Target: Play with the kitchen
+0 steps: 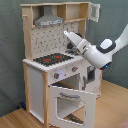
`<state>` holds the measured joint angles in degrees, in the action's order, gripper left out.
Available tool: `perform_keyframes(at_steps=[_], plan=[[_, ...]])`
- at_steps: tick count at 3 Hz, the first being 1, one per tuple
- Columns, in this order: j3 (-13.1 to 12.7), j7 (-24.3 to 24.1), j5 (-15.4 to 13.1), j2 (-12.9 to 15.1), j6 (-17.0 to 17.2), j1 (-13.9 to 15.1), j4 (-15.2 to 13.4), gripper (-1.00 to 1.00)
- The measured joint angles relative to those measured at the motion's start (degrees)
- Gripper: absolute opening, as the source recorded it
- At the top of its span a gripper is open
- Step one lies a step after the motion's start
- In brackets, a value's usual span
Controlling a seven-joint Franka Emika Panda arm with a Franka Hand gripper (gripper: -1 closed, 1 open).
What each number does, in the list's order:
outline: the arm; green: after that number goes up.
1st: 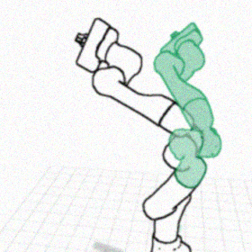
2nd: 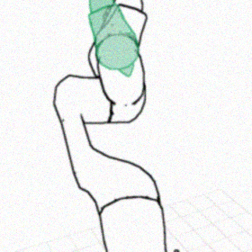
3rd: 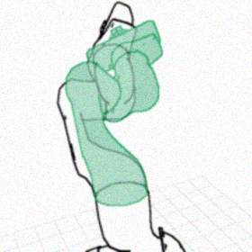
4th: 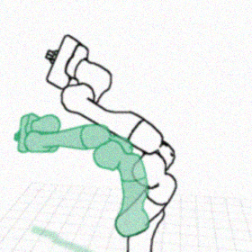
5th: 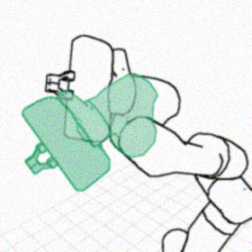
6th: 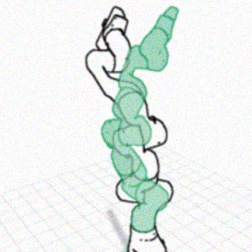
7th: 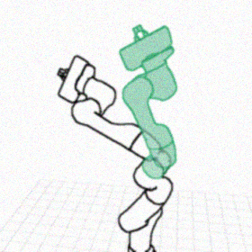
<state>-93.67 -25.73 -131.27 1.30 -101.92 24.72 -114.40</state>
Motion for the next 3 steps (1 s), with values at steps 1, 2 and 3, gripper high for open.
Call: perform_keyframes(at_steps=[1, 2, 3], plan=[[-1.07, 2.84, 0.0, -1.26, 4.94, -0.01, 1.2, 1.0], [-2.35, 4.72, 0.02, -1.89, 10.94, -0.01, 1.81, 1.0], [-3.16, 5.52, 0.02, -1.99, 17.0, -0.01, 1.92, 1.0]])
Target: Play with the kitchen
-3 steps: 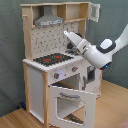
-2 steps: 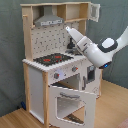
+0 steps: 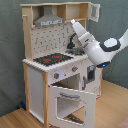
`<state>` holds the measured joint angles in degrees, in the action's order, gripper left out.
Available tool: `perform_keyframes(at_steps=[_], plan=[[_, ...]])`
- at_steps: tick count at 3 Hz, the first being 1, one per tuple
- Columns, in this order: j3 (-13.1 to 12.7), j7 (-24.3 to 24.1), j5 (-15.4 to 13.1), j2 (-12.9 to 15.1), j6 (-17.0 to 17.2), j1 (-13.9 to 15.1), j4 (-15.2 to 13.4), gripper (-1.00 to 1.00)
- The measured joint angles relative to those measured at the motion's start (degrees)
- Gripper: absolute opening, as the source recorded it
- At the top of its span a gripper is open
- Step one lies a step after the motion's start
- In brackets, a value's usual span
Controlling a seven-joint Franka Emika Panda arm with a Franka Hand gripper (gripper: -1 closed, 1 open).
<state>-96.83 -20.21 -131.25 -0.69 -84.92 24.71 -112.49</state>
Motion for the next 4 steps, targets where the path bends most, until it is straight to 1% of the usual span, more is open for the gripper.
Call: perform_keyframes(at_steps=[2, 4], plan=[[-0.69, 0.02, 0.0, 0.0, 11.75, 0.0, 0.35, 1.0], [-2.06, -0.32, 0.0, 0.0, 23.94, 0.0, 1.46, 1.0]])
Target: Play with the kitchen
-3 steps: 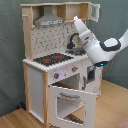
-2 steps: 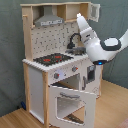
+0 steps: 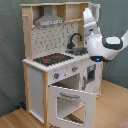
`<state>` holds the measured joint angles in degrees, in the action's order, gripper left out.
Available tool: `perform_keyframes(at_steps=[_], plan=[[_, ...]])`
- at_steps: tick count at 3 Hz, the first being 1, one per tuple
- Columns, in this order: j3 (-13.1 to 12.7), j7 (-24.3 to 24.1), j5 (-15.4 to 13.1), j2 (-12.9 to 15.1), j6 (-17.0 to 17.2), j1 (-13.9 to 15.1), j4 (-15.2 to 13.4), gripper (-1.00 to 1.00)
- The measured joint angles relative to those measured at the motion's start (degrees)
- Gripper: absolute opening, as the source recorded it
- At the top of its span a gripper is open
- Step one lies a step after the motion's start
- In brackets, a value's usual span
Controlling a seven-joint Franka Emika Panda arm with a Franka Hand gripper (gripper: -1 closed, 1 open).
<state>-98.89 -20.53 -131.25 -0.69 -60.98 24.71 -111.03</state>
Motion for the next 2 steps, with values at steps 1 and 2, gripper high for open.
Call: perform_keyframes(at_steps=[1, 2], plan=[[-0.33, -0.29, 0.0, 0.01, 6.81, 0.01, 0.85, 1.0], [-0.32, -0.93, 0.0, 0.34, 13.02, 0.04, 1.3, 1.0]])
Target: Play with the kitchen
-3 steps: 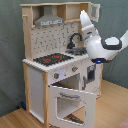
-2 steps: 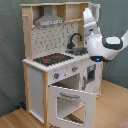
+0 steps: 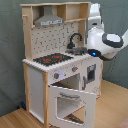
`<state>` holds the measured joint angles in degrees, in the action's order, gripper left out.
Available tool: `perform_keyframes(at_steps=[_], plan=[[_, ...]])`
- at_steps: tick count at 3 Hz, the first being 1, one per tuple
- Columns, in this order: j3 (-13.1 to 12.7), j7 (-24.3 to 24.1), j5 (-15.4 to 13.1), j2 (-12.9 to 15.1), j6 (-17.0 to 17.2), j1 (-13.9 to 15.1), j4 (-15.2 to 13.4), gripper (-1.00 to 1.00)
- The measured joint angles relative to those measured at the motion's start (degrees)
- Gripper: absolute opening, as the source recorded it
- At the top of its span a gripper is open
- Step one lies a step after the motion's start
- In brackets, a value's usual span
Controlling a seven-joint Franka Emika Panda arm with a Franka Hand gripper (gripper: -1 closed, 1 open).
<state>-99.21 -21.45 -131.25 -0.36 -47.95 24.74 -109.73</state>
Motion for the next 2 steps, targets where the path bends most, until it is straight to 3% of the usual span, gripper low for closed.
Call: perform_keyframes(at_steps=[1, 2], plan=[[0.89, 0.37, 0.1, 3.51, -4.63, 1.11, -0.65, 1.0], [0.72, 1.67, 0.1, 3.27, -11.23, 0.74, -0.75, 1.0]])
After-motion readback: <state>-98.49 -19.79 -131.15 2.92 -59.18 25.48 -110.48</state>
